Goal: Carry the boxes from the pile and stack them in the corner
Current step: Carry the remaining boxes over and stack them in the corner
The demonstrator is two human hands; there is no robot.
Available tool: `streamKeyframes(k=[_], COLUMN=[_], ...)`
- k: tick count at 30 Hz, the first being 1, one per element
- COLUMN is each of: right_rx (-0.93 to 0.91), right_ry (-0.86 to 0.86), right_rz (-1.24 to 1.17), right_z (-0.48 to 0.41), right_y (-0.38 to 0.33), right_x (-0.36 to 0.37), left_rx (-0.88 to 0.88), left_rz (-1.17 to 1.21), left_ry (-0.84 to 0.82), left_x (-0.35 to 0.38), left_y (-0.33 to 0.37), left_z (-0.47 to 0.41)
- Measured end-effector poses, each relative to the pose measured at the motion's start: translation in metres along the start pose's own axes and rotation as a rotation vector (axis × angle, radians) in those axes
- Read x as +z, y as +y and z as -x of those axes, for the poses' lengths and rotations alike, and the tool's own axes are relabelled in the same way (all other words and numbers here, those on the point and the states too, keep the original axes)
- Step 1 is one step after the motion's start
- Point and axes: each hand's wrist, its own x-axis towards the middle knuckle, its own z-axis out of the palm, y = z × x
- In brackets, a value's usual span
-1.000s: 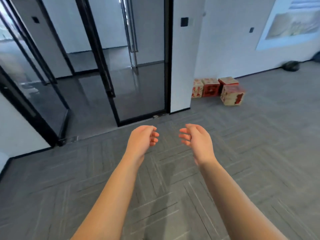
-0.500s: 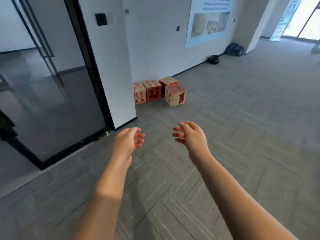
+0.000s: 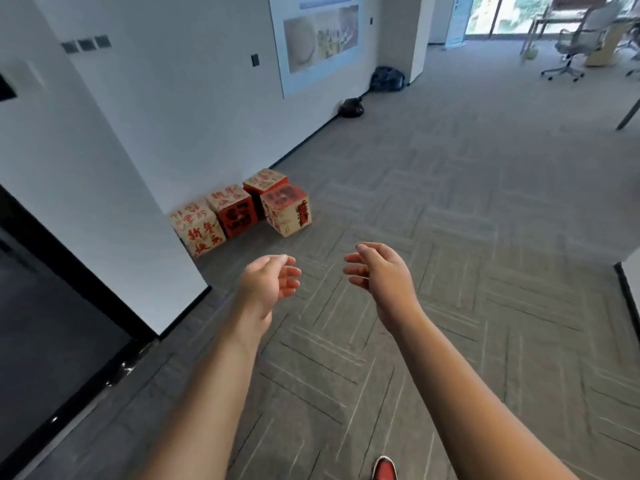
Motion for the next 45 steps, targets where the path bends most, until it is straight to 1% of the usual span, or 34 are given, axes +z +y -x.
streamKeyframes(k=[3, 6, 10, 14, 18, 22, 25, 27, 32, 37, 45], right_rx=[0.007, 0.000, -0.001, -0.004, -0.004, 0.000, 0.010, 0.008, 0.011, 0.033, 0.108], right_ry=[-0.038, -0.066, -0.105, -0.116, -0.126, -0.141, -0.124, -0.105, -0.099, -0.109, -0.194], right_rz=[0.003, 0.005, 0.025, 0.065, 0.122, 0.169, 0.171, 0.156, 0.145, 0.169, 0.179], right_z=[-0.079, -0.148, -0.228, -0.310, -0.409, -0.519, -0.599, -0.648, -0.746, -0.847, -1.053], right_y=[-0.028, -0.059, -0.087, -0.097, -0.098, -0.100, -0.112, -0.122, -0.144, -0.139, -0.110], right_x=[-0.003, 0.007, 0.034, 0.066, 0.115, 0.177, 0.219, 0.244, 0.292, 0.325, 0.381], left_rx=[0.037, 0.061, 0.053, 0.029, 0.017, -0.024, -0.057, -0.043, -0.010, -0.034, -0.119], left_rz=[0.006, 0.015, 0.065, 0.114, 0.202, 0.260, 0.244, 0.227, 0.178, 0.138, 0.109], left_ry=[0.010, 0.025, 0.078, 0.129, 0.154, 0.152, 0.134, 0.105, 0.040, 0.051, 0.163], left_x=[0.038, 0.060, 0.068, 0.064, 0.054, 0.041, 0.037, 0.038, 0.041, 0.041, 0.060], left_y=[0.035, 0.067, 0.095, 0.108, 0.117, 0.128, 0.150, 0.171, 0.208, 0.216, 0.203], left_z=[-0.065, -0.124, -0.197, -0.281, -0.383, -0.508, -0.603, -0.658, -0.769, -0.866, -1.057])
